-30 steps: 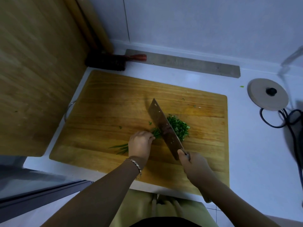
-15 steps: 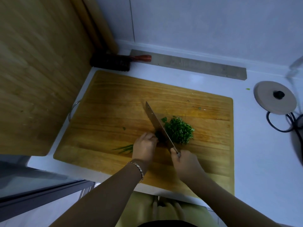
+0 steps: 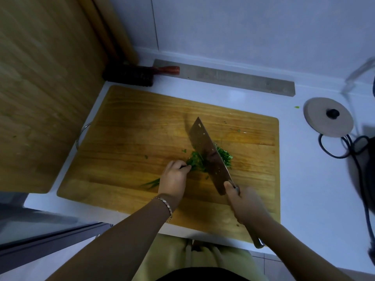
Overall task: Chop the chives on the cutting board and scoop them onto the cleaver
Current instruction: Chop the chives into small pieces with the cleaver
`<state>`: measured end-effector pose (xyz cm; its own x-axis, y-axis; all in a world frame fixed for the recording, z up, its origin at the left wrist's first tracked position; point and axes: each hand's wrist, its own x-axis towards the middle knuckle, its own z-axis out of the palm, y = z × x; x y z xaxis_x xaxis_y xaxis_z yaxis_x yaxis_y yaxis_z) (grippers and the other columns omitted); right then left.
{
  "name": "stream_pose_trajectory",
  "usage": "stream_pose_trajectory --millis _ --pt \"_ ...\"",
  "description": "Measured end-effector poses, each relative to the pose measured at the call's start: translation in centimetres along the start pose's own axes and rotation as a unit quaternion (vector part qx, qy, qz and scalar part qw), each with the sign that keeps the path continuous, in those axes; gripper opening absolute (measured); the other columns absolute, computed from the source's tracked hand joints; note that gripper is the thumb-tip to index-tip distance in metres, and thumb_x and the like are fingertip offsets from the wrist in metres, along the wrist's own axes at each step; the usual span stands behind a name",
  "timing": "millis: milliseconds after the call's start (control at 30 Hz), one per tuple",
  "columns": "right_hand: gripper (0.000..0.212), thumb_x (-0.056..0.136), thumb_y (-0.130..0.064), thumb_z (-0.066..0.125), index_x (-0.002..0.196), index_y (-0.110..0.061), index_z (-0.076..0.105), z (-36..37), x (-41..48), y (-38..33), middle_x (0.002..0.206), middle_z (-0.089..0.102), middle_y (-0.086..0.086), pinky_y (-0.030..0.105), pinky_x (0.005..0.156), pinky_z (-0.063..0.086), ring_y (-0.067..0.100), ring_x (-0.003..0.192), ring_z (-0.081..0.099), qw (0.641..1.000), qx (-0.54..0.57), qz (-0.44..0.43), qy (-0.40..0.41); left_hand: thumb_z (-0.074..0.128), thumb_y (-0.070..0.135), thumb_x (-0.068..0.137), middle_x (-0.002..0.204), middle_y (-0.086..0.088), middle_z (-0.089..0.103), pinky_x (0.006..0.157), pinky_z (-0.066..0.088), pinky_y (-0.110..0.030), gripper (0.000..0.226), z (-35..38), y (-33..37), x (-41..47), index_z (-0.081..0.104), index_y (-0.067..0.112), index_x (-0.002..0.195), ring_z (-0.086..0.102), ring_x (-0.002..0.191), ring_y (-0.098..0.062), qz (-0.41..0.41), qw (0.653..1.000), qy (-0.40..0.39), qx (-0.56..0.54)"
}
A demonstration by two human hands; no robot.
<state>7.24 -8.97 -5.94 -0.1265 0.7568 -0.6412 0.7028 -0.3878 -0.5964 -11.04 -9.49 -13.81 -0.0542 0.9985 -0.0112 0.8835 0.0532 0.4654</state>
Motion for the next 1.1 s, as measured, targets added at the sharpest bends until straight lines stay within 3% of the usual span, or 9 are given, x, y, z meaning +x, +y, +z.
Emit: stream_pose_trajectory --millis 133,267,433,600,733,800,933,1100 --pt "0.039 0.097 -0.034 0.038 0.067 -0.014 0.053 0.5 -0.3 -0.5 0.056 0.046 0.001 0.030 0.052 0.039 0.014 0.049 0.044 1.000 -0.022 -0.011 -0.017 0.077 -0.019 0.055 0.077 -0.016 0.073 0.063 0.060 -0.042 0.029 0.0 -0.1 0.2 0.074 0.000 0.077 0.066 0.070 -0.035 0.000 1.000 -0.003 -0.013" --pt "0.038 0.097 -0.036 0.038 0.072 -0.011 0.055 1.7 0.1 -0.5 0.055 0.044 -0.001 0.023 0.049 0.035 0.011 0.048 0.041 0.997 -0.068 -0.016 -0.017 0.075 -0.020 0.057 0.077 -0.016 0.073 0.078 0.056 -0.046 0.028 0.1 -0.2 0.2 0.073 0.000 0.077 0.068 0.071 -0.033 0.012 1.000 0.003 -0.007" --pt "0.038 0.097 -0.037 0.038 0.067 -0.016 0.049 3.1 0.8 -0.4 0.054 0.044 -0.003 0.021 0.047 0.033 0.010 0.047 0.041 0.995 -0.093 -0.023 -0.001 0.061 -0.011 0.080 0.105 -0.017 0.070 0.102 0.042 -0.041 0.025 0.4 -0.3 0.2 0.069 0.000 0.101 0.061 0.103 -0.033 0.002 1.000 -0.014 0.002" --pt "0.036 0.096 -0.036 0.038 0.064 -0.020 0.045 3.3 0.3 0.0 0.056 0.044 -0.003 0.021 0.048 0.032 0.009 0.047 0.040 0.995 -0.101 -0.016 0.007 0.063 -0.013 0.078 0.107 -0.016 0.069 0.097 0.047 -0.043 0.029 0.0 -0.2 0.2 0.069 0.001 0.102 0.058 0.107 -0.036 -0.013 0.999 -0.031 -0.006" --pt "0.036 0.097 -0.036 0.038 0.066 -0.019 0.046 3.5 1.9 -1.6 0.056 0.045 -0.003 0.021 0.047 0.032 0.010 0.048 0.042 0.996 -0.084 -0.024 0.010 0.080 -0.017 0.052 0.075 -0.014 0.073 0.061 0.059 -0.038 0.029 -0.5 -0.2 0.2 0.073 0.001 0.074 0.069 0.071 -0.033 0.003 1.000 0.002 -0.025" --pt "0.040 0.097 -0.034 0.038 0.062 -0.017 0.047 3.3 1.9 -1.4 0.054 0.044 -0.002 0.021 0.047 0.033 0.010 0.046 0.041 0.999 -0.050 -0.009 0.002 0.081 -0.015 0.053 0.074 -0.015 0.072 0.056 0.060 -0.036 0.024 -0.6 0.0 0.1 0.073 0.000 0.070 0.068 0.067 -0.031 -0.006 0.999 0.008 -0.041" --pt "0.041 0.097 -0.034 0.040 0.062 -0.014 0.049 2.3 0.6 -0.2 0.052 0.044 0.000 0.024 0.046 0.040 0.012 0.044 0.044 0.996 0.055 0.069 -0.006 0.074 -0.010 0.070 0.088 -0.020 0.072 0.073 0.056 -0.037 0.010 -0.3 0.3 0.1 0.073 -0.007 0.080 0.068 0.079 -0.034 -0.060 0.992 0.029 -0.104" --pt "0.039 0.096 -0.036 0.040 0.068 -0.013 0.052 0.4 -0.2 -0.3 0.053 0.046 0.000 0.024 0.043 0.041 0.012 0.044 0.045 0.993 0.090 0.074 0.008 0.065 -0.004 0.083 0.106 -0.022 0.067 0.087 0.052 -0.039 0.014 -0.1 0.8 0.6 0.070 -0.008 0.095 0.063 0.096 -0.035 -0.047 0.995 0.014 -0.089"
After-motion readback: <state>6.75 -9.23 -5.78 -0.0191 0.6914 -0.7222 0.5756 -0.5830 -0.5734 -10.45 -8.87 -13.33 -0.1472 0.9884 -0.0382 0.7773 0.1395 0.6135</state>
